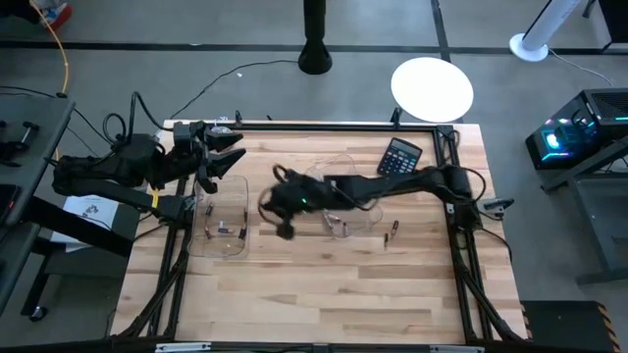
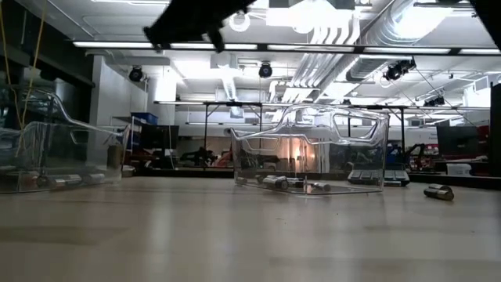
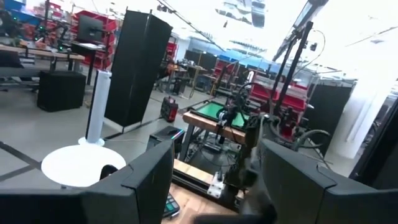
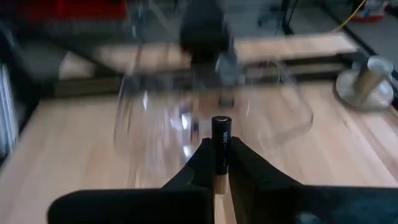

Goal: Sort batteries
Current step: Put the black battery into the left transparent bin

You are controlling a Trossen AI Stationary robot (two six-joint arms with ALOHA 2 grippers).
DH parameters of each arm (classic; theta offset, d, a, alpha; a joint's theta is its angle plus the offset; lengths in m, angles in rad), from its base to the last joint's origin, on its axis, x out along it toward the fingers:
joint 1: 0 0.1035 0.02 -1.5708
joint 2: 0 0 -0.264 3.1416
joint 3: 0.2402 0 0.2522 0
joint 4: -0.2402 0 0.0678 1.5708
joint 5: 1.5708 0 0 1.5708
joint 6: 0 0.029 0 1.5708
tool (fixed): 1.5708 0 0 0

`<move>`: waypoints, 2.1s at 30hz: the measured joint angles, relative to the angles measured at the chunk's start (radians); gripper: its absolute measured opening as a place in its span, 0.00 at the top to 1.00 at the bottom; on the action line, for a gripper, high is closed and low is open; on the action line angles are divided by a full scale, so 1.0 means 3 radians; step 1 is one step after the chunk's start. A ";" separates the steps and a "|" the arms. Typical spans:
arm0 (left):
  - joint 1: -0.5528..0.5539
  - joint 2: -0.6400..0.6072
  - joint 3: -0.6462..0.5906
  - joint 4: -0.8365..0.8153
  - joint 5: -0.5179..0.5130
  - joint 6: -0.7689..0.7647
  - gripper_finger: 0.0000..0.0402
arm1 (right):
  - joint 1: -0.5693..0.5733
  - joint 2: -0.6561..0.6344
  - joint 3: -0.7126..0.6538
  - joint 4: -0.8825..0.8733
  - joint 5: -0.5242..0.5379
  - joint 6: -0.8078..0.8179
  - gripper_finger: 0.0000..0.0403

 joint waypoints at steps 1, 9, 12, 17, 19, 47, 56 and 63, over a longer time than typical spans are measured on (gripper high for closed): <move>0.0000 0.0001 0.0000 -0.0004 0.0000 0.0000 0.44 | -0.0038 0.0079 0.0072 0.0129 -0.0049 0.0052 0.97; 0.0000 0.0001 0.0000 -0.0023 -0.0021 0.0000 0.44 | -0.0100 0.0898 0.0864 0.0591 -0.0134 0.0522 0.79; 0.0000 0.0001 0.0000 -0.0023 -0.0022 0.0000 0.44 | -0.0100 0.1165 0.1310 0.0537 -0.0134 0.0645 0.68; 0.0000 0.0001 0.0000 -0.0040 -0.0023 -0.0001 0.44 | -0.0135 0.1243 0.1814 -0.0400 -0.0150 0.0281 0.52; 0.0000 0.0000 0.0000 -0.0055 -0.0022 0.0000 0.44 | -0.0164 0.1030 0.1644 -0.0778 -0.0191 0.0107 0.49; 0.0000 -0.0001 0.0001 -0.0044 -0.0234 0.0052 0.44 | 0.1212 -0.2434 -0.3507 -0.2278 0.0487 0.5827 0.49; 0.0000 -0.0001 0.0001 -0.0046 -0.0263 -0.0026 0.44 | 0.0564 -0.2417 -0.3892 -0.1657 0.0486 0.5722 0.49; 0.0001 0.0001 0.0003 -0.0069 -0.0292 0.0051 0.44 | 0.0423 -0.2339 -0.3893 -0.1797 0.0392 0.5503 0.51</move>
